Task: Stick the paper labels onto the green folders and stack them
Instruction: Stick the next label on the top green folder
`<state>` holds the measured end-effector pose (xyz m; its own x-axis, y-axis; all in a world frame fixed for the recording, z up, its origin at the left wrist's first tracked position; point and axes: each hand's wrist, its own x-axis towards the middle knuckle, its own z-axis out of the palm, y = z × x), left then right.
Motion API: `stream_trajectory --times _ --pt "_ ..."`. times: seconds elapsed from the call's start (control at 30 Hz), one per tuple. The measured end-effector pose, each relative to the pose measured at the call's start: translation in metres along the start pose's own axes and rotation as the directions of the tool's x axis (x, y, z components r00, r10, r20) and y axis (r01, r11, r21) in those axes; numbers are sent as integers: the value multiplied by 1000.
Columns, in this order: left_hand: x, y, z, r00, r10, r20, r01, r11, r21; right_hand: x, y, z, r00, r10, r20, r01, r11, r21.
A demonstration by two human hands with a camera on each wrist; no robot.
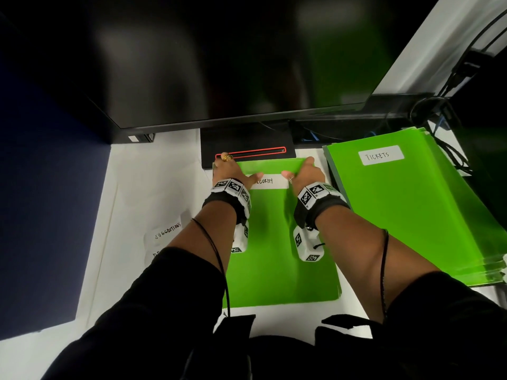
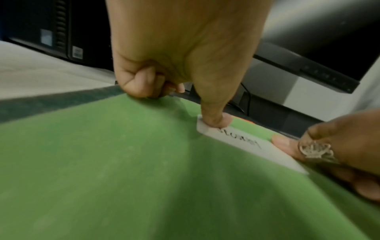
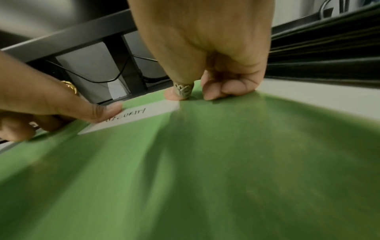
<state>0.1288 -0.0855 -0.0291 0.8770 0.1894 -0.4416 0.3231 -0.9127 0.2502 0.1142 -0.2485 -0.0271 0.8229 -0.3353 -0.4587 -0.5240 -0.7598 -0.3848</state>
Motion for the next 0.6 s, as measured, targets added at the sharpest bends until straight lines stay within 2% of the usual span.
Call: stream_trajectory --times 0.2,0.37,0.43,0.53,0.6 --pt "3 2 -10 1000 -27 14 28 996 -81 3 0 -2 999 8 37 -8 1000 3" --pt "-4 -4 -10 999 -3 41 5 999 -48 -1 5 -2 985 -43 169 50 998 -38" --pt "-9 -5 -10 996 -27 81 29 999 -19 -6 5 -3 984 -76 159 87 994 -63" --pt "-15 -5 -14 990 43 134 -53 996 68 -14 7 -3 985 -108 138 118 991 -67" --pt "-20 -8 -18 991 74 111 -80 995 52 -22 11 -3 987 -117 111 124 991 -55"
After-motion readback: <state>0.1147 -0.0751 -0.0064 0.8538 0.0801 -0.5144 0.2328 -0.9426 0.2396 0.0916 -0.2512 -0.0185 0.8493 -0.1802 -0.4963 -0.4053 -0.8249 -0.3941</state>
